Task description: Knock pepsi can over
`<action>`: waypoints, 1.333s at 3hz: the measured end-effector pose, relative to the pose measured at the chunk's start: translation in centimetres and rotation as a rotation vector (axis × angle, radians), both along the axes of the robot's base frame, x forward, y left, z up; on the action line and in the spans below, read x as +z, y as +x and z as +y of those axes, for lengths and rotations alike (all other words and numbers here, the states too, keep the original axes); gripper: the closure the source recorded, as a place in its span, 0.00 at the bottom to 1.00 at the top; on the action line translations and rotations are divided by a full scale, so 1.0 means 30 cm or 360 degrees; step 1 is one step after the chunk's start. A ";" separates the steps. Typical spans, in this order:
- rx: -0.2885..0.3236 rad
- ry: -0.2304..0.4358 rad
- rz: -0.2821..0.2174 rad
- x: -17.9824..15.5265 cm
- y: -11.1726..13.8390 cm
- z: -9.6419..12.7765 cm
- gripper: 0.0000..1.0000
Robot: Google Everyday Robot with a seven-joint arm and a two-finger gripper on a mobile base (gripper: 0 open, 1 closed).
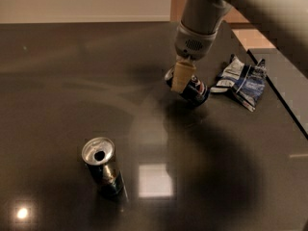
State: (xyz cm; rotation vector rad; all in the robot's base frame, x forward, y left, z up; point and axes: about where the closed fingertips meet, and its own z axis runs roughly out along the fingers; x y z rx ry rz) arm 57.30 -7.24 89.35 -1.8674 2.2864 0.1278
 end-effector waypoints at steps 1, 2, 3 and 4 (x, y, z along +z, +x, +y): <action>0.0035 -0.0047 0.0019 -0.022 -0.031 0.009 0.35; 0.0062 -0.0063 0.0035 -0.036 -0.057 0.019 0.13; 0.0093 -0.0075 0.0081 -0.069 -0.092 0.029 0.00; 0.0093 -0.0075 0.0081 -0.069 -0.091 0.029 0.00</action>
Offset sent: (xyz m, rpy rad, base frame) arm -0.0333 0.0046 -0.0156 -0.0672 0.0615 0.0621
